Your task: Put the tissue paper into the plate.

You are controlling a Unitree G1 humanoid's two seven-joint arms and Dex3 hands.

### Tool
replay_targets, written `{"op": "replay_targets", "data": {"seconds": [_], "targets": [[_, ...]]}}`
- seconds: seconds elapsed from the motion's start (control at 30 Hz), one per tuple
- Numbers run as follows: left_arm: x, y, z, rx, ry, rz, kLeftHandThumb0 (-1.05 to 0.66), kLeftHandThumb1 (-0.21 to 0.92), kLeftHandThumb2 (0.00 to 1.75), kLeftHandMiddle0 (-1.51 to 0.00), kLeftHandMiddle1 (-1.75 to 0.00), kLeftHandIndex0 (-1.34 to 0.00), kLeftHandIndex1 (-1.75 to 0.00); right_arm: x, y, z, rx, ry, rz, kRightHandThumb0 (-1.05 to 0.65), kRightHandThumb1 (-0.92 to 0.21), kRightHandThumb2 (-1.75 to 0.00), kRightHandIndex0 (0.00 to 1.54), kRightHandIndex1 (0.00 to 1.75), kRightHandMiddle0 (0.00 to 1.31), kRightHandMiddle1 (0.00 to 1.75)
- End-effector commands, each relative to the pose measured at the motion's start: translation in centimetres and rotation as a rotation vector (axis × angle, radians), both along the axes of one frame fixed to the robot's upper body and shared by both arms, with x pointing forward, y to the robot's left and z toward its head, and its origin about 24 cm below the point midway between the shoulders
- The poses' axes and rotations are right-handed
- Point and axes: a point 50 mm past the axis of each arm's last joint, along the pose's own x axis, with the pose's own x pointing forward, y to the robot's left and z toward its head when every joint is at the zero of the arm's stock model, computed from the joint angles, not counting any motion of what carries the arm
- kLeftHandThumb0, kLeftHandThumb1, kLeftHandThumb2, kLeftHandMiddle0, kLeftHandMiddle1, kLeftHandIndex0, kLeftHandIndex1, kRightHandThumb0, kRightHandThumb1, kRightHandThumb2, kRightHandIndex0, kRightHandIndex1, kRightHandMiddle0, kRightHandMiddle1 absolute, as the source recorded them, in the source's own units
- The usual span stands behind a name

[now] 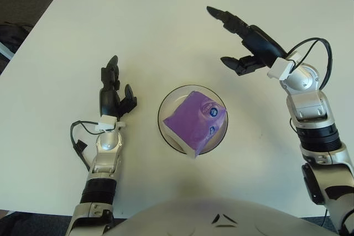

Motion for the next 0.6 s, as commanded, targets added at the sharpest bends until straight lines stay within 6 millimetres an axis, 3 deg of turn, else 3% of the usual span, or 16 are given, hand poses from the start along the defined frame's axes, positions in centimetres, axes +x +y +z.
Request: {"op": "replay_targets", "data": {"seconds": [0.0, 0.23, 0.37, 0.57], "targets": [[-5.7, -0.7, -8.1, -0.036, 0.37, 0.05, -0.66, 0.92, 0.81, -0.24, -0.04, 0.0, -0.58, 2.1, -0.8, -3.5, 0.239, 0.1, -0.185, -0.95, -0.92, -0.7, 0.08, 0.03, 0.0, 0.26], [-5.8, -0.7, -8.0, -0.037, 0.368, 0.055, -0.65, 0.92, 0.81, -0.24, -0.04, 0.0, -0.58, 2.6, -1.4, -4.4, 0.485, 0.094, -0.222, -0.87, -0.92, -0.79, 0.12, 0.05, 0.0, 0.35], [-6.0, -0.7, -7.9, -0.036, 0.368, 0.054, -0.65, 0.92, 0.81, -0.25, -0.04, 0.0, -0.58, 1.9, -2.5, -6.8, 0.601, 0.169, -0.256, -0.79, -0.92, -0.91, 0.17, 0.06, 0.0, 0.43], [-6.2, -0.7, -7.9, -0.034, 0.369, 0.056, -0.65, 0.92, 0.8, -0.25, -0.04, 0.0, -0.58, 0.9, -2.0, -8.3, 0.685, 0.231, -0.259, -0.73, -0.92, -0.99, 0.21, 0.08, 0.0, 0.53]]}}
